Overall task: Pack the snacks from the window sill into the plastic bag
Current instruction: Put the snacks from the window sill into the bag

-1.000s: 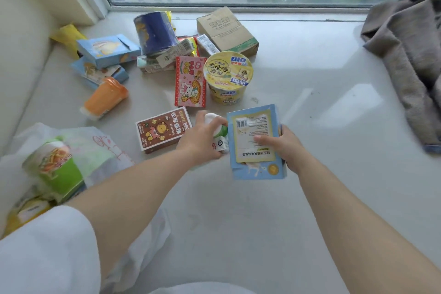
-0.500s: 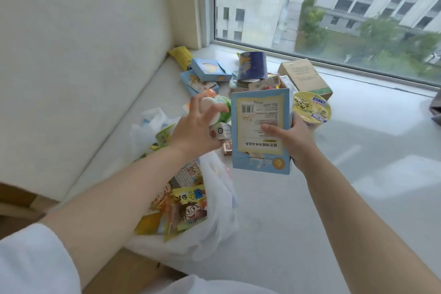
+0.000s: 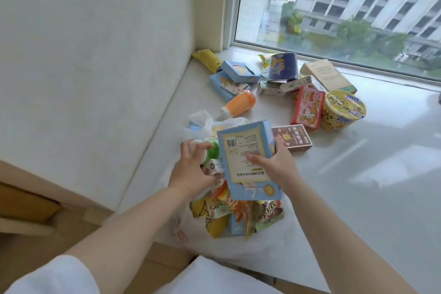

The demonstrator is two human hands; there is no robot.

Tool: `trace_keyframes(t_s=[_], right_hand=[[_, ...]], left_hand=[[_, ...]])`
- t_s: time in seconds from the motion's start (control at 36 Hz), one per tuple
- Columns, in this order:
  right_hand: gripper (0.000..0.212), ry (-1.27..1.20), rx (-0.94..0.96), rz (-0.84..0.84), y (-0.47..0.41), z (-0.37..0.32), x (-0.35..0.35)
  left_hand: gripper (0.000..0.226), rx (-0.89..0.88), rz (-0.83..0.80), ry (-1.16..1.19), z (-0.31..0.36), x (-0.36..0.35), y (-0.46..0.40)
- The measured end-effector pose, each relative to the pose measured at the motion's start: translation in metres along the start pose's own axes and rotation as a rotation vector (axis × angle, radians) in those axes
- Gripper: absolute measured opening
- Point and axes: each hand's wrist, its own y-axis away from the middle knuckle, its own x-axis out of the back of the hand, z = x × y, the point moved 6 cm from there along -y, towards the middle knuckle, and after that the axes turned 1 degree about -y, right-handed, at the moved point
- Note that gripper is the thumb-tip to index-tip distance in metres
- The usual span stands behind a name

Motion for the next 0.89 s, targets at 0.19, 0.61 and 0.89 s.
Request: trace_keyframes(t_s=[0.19, 0.61, 0.89], right_hand=[[0.038, 0.083, -0.117, 0.173, 0.016, 0.026, 0.004], [0.038, -0.017, -0.171, 0.413, 0.022, 0.018, 0.005], [0.042, -0.068, -0.225, 0.384, 0.02, 0.028, -0.01]], left_hand=[[0.068, -0.059, -0.144, 0.034, 0.0, -0.029, -0.003], [0.087, -0.019, -0.287, -0.352, -0.014, -0.054, -0.036], [0.037, 0.131, 0.066, -0.016, -0.043, -0.037, -0.031]])
